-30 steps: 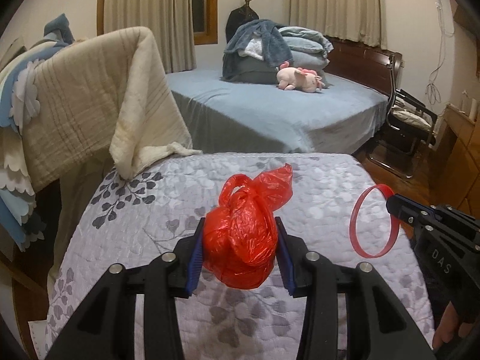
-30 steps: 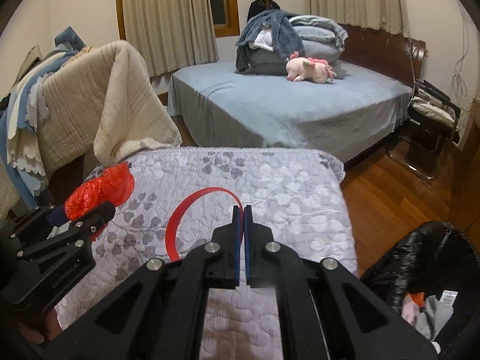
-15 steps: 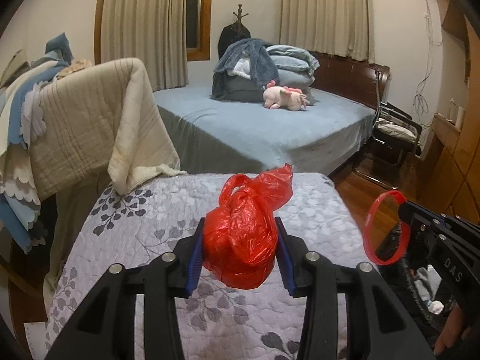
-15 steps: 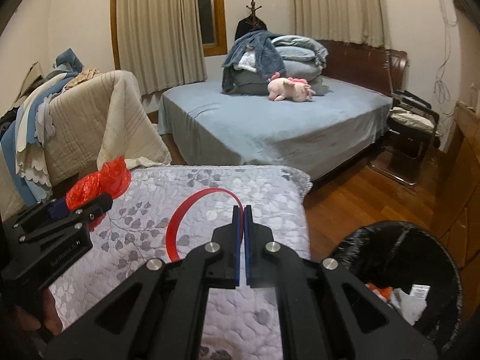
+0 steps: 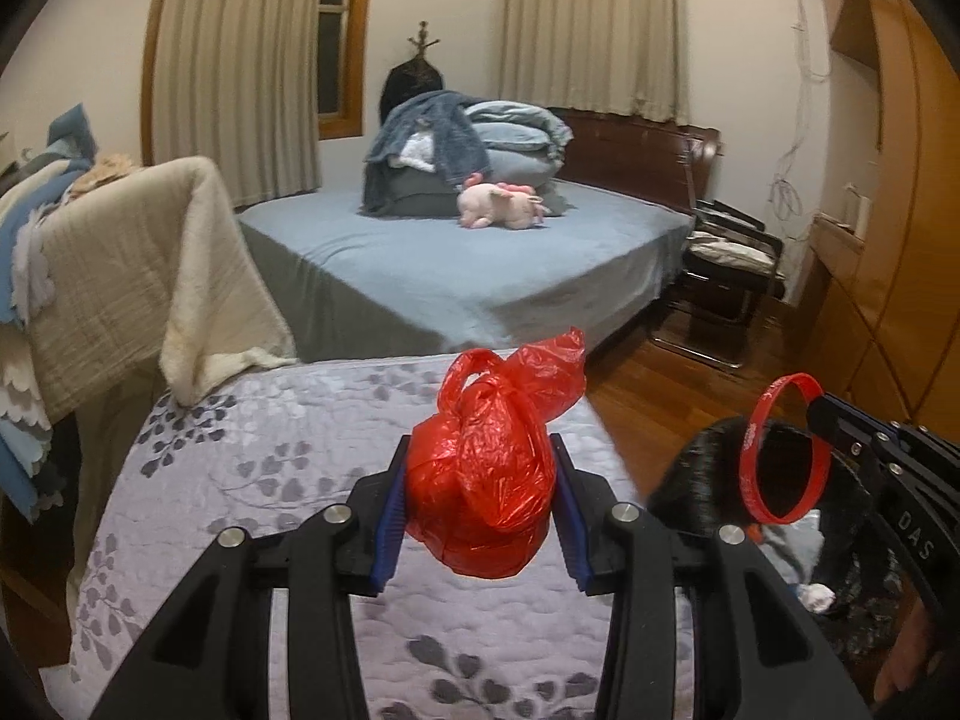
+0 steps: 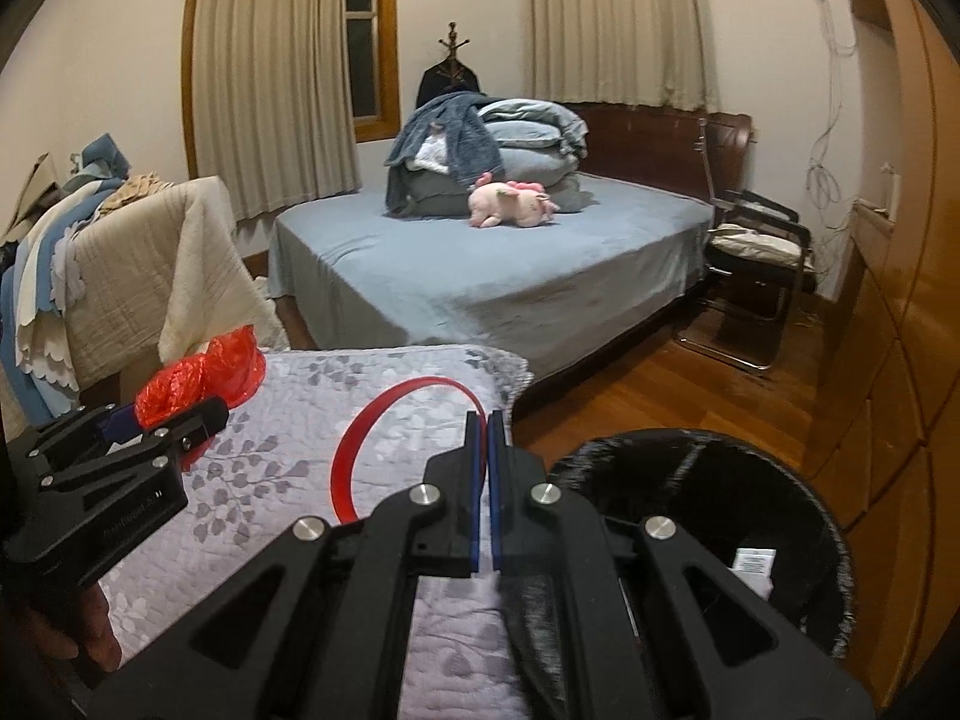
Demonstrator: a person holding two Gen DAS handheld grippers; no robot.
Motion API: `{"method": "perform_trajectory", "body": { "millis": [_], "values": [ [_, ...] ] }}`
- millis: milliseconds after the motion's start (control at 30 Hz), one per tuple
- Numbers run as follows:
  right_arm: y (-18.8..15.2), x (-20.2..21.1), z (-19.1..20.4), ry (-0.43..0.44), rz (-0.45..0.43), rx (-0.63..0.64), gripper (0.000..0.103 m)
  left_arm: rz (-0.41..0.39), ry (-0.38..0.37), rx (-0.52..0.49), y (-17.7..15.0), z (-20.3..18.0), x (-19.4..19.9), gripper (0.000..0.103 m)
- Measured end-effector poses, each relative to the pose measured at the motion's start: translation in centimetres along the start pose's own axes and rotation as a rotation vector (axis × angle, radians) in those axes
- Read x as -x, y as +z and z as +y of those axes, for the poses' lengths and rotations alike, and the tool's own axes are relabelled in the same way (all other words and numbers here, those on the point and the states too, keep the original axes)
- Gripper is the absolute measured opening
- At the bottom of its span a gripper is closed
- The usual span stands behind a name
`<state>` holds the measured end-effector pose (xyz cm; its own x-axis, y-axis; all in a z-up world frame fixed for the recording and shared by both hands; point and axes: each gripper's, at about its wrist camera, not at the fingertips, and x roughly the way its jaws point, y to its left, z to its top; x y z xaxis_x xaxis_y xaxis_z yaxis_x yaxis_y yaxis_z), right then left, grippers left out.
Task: Collect trash
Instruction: 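Carry the red bag and band over the bin and open both tools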
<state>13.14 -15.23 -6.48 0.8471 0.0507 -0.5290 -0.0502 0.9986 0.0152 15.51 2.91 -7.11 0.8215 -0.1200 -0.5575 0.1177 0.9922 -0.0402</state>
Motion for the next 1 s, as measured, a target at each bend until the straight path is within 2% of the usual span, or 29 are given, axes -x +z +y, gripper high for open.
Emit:
{"method": "perform_trajectory", "body": {
  "millis": [567, 833, 1000],
  "values": [
    [-1.2, 3.4, -8.3, -0.156, -0.036, -0.085, 0.002, -0.008, -0.148, -0.109, 0.1, -9.4, -0.7, 0.043],
    [-2.8, 3.3, -13.1, -0.239, -0.008, -0.108, 0.002, 0.026, -0.27, -0.19, -0.6, -14.8, -2.4, 0.042],
    [-4.3, 2.6, -15.9, -0.285, 0.022, -0.133, 0.002, 0.043, -0.318, -0.22, -1.2, -17.4, -3.5, 0.043]
  ]
}}
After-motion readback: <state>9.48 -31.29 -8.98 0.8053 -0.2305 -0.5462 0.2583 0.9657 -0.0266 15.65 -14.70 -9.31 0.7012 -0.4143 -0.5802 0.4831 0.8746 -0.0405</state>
